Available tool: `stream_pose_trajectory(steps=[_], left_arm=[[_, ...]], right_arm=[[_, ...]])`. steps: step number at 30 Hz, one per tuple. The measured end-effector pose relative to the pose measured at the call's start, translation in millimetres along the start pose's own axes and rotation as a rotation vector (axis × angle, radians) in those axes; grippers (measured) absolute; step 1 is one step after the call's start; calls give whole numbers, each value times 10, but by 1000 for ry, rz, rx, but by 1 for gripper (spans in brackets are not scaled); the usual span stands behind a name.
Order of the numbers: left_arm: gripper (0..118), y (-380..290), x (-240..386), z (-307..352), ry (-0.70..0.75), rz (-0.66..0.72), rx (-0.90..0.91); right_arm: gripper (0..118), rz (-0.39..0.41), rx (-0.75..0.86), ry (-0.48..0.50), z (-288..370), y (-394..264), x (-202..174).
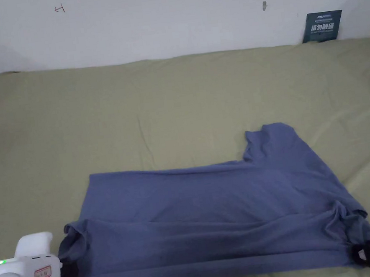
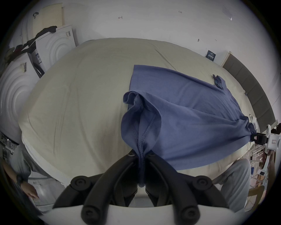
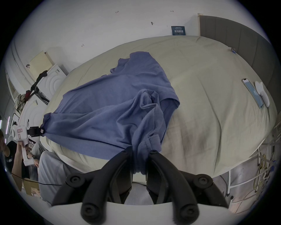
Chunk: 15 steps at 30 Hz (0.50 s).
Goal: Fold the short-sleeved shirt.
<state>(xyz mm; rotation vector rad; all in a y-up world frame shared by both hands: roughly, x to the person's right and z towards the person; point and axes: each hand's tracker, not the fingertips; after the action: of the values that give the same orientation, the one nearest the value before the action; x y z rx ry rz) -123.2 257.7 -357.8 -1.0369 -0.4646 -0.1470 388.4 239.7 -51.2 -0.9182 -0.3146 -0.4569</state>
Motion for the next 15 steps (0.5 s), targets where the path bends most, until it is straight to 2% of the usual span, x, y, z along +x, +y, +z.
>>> stream_pose_trajectory(steps=[4,5,6,7,8,9,10,11,15], left_arm=[[4,-25,-6,-44,-11,18,4],[6,-31,-1,-43,-15,15,10],[17,-36,14,-39,-24,14,22],[66,-39,22,-24,-29,12,24],[108,-34,29,-17,-17,7,18],[118,-32,35,-21,-5,-5,2],[115,-27,72,82,-43,-65,117],[115,-19,75,111,20,-72,61],[110,126,103,232,0,-51,104]], right_arm=[[19,-21,5,-1,-86,-7,36],[24,-22,3,-1,-98,1,36],[45,-25,4,-7,-97,7,15],[90,-15,8,-53,-81,11,0],[112,-4,12,-55,-62,11,17],[118,0,19,-48,-33,6,42],[117,-2,41,-52,24,18,33],[117,1,44,-54,59,47,22],[113,74,135,-87,221,199,-167]])
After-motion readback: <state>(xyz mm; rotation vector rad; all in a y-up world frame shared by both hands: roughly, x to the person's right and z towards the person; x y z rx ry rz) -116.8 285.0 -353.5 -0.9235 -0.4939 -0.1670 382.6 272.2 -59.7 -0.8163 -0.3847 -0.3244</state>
